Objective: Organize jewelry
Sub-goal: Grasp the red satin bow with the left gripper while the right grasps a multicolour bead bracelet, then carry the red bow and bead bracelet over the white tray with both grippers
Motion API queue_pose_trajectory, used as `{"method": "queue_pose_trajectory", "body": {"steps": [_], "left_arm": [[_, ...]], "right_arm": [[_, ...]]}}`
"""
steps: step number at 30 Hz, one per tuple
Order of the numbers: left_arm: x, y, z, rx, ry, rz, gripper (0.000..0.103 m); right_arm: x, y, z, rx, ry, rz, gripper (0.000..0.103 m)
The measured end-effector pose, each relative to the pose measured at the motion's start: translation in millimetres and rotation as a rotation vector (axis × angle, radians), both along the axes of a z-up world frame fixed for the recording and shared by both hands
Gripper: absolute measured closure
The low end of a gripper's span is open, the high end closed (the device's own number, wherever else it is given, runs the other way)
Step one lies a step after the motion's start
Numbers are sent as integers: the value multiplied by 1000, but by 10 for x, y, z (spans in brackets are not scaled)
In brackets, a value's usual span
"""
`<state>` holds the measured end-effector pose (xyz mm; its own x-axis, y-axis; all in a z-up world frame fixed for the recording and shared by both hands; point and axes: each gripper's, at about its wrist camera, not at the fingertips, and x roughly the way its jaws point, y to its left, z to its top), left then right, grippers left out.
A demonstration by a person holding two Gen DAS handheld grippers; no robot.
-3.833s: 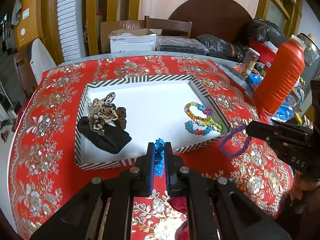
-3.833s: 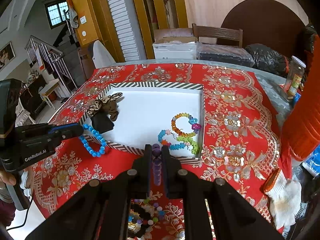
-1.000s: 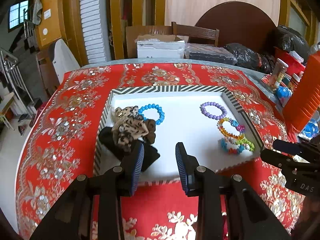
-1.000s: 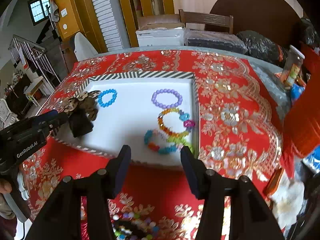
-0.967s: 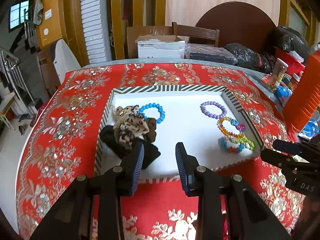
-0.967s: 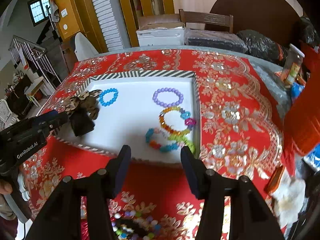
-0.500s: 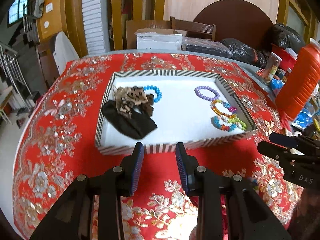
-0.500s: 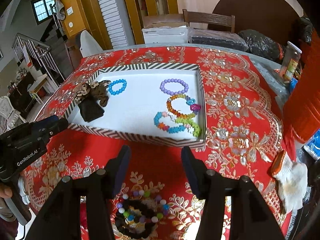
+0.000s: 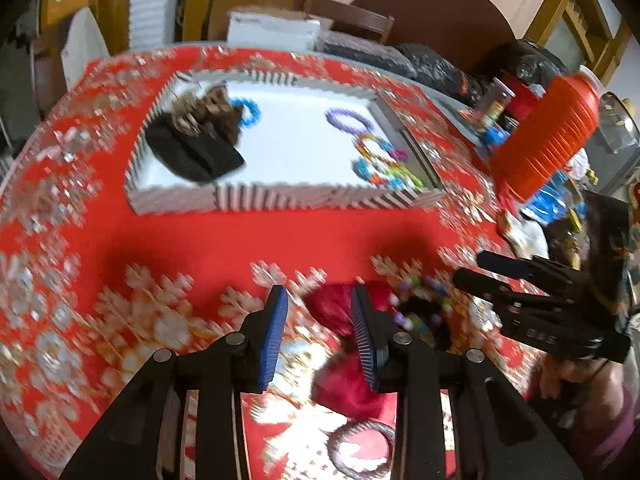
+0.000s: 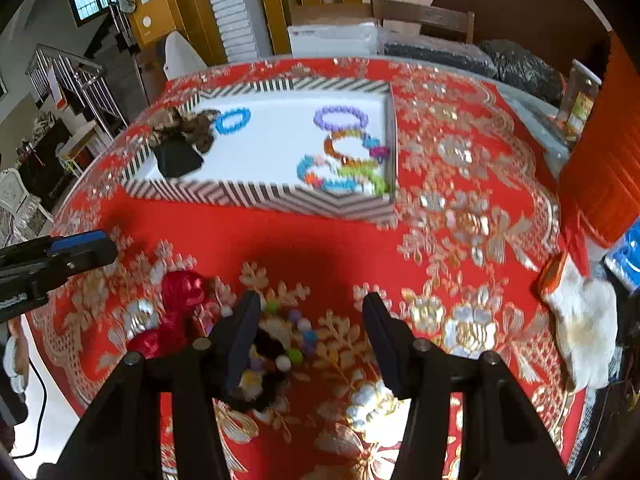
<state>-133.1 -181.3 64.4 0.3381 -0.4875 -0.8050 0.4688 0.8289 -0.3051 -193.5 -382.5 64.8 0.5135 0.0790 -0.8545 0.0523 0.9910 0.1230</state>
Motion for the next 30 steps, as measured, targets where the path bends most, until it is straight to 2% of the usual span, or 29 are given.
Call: {"method": "queue_pose_trajectory", "body": {"steps": [9, 12, 15, 17, 21, 25, 27, 30], "left_arm": [[-211, -127, -223, -15, 79, -66, 80], [-251, -204, -297, 6, 80, -83, 80], [-265, -264, -362, 28, 80, -90, 80], [-265, -293, -401, 37, 85, -93, 80], [-270, -342, -452, 37, 91, -103, 80], [-287, -380, -461, 45, 63, -99, 81], [-294, -380, -469, 47, 50, -99, 97], [-280, -341, -466, 40, 48, -92, 99]], "right_arm": [[45, 4, -202, -25, 38, 17, 50], [86, 18, -306, -36, 61, 29, 60], [99, 83, -325, -87, 43, 50, 70], [111, 93, -320, -96, 38, 56, 92], [108, 49, -314, -68, 31, 37, 94], [78, 18, -247, -45, 4, 24, 94], [54, -6, -186, -17, -20, 17, 94], [21, -45, -96, 36, -54, 7, 94]]}}
